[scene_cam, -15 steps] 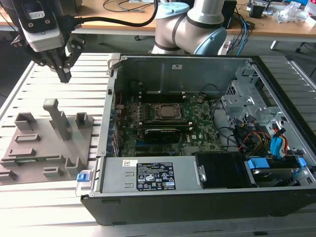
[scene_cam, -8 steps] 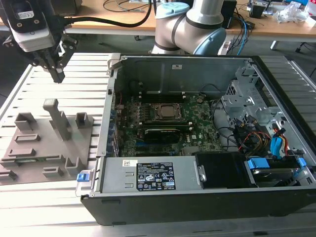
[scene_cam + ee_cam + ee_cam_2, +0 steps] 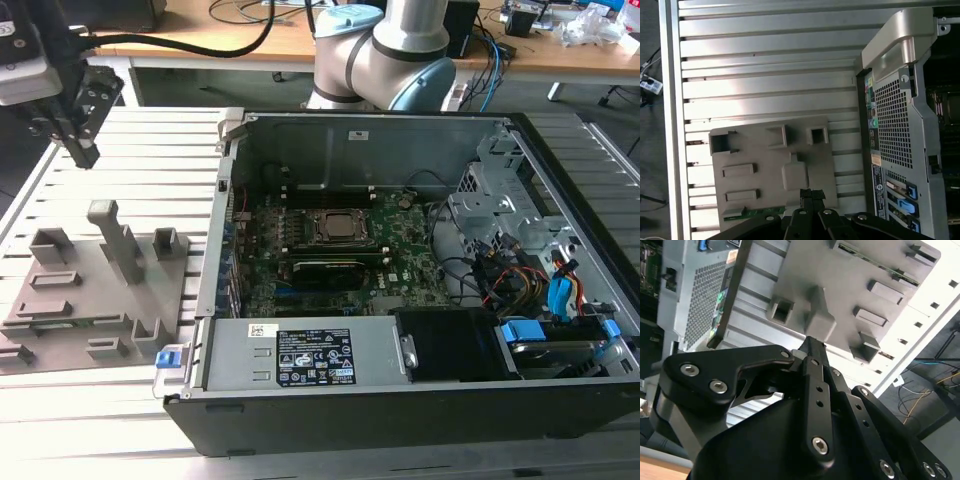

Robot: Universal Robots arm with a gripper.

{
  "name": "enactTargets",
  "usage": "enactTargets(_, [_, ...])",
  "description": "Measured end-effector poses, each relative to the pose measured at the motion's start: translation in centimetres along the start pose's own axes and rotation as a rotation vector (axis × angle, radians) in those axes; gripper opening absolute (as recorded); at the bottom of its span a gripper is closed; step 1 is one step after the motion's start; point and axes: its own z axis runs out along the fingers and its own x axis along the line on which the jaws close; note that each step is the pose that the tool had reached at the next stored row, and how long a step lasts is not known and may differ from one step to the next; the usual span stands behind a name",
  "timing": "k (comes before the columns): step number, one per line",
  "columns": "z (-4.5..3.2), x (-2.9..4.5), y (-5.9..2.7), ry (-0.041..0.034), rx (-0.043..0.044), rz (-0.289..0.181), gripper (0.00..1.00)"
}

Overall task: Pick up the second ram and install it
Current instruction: 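Reach for the second ram, then pick up the second ram and move it above second insertion slot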

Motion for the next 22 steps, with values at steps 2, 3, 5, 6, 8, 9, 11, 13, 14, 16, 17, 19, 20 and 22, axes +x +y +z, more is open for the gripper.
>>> enactTargets(2, [-0.01, 0.75, -0.22, 0.0000, 0.0000, 0.000, 0.11])
enactTargets(3, [-0.02, 0.93, -0.44, 0.0000, 0.0000, 0.000, 0.11])
enactTargets(5, [-0.07, 1.57, -1.21, -0.0003, 0.0000, 0.000, 0.11])
enactTargets(6, [-0.09, 1.92, -1.83, -0.0005, 0.0000, 0.000, 0.11])
enactTargets(8, [-0.13, 2.09, -3.19, -0.0005, 0.0000, 0.000, 0.11])
enactTargets(9, [-0.15, 2.17, -4.04, -0.0005, 0.0001, 0.000, 0.11])
enactTargets(11, [-0.18, 2.33, -5.00, -0.0006, 0.0004, 0.000, 0.11])
enactTargets(13, [-0.19, 2.34, -5.05, -0.0005, 0.0004, 0.000, 0.11])
enactTargets(14, [-0.18, 2.34, -5.05, -0.0006, 0.0004, 0.000, 0.11])
enactTargets(16, [-0.19, 2.34, -5.07, -0.0005, 0.0005, 0.000, 0.11])
enactTargets(17, [-0.19, 2.34, -5.08, -0.0005, 0.0004, 0.000, 0.11])
enactTargets(19, [-0.19, 2.34, -5.09, -0.0005, 0.0004, 0.000, 0.11])
enactTargets(20, [-0.19, 2.33, -5.09, -0.0005, 0.0004, 0.000, 0.11])
enactTargets(22, [-0.19, 2.33, -5.10, -0.0005, 0.0005, 0.000, 0.11])
